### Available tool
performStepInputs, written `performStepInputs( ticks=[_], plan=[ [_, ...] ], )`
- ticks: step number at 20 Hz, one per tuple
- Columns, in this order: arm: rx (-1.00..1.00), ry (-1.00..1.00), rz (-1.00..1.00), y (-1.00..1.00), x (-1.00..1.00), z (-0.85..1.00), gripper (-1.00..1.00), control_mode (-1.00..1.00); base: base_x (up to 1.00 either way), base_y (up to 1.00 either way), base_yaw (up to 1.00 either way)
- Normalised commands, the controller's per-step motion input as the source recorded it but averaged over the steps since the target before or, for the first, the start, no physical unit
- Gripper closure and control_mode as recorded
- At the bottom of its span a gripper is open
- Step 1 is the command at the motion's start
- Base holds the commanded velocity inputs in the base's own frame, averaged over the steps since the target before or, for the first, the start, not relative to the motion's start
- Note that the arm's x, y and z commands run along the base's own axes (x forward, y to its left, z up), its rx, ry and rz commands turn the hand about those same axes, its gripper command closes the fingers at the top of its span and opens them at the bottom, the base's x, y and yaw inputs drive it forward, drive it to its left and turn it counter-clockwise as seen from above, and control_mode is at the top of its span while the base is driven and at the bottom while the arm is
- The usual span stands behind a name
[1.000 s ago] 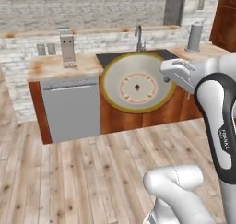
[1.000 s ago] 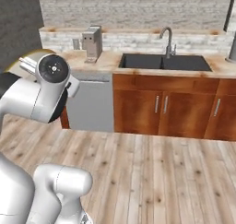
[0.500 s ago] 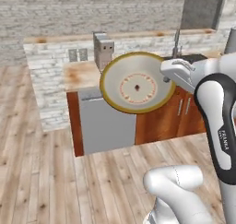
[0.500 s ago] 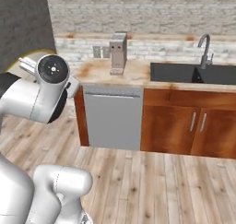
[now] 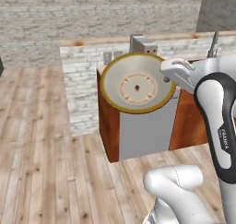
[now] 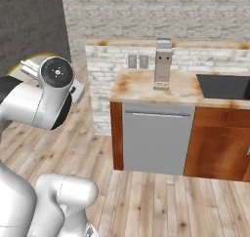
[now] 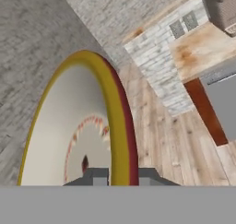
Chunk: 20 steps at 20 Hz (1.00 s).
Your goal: Take the smaller bowl and place it next to the appetizer plate on the dining counter , and place the larger bowl next to the plate with cooked food.
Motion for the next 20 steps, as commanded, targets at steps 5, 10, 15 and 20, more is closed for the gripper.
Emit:
performStepInputs(
  ticks=[5,10,15,20],
  plan=[
    [0.0,0.0,0.0,0.0,0.0,0.0,1.0,1.0,0.64,1.0,-0.02],
    [0.0,0.0,0.0,0.0,0.0,0.0,1.0,1.0,0.69,1.0,-0.06],
    [0.0,0.0,0.0,0.0,0.0,0.0,1.0,1.0,0.68,1.0,-0.09],
    [0.0,0.0,0.0,0.0,0.0,0.0,1.0,1.0,0.92,0.98,-0.16]
  ],
)
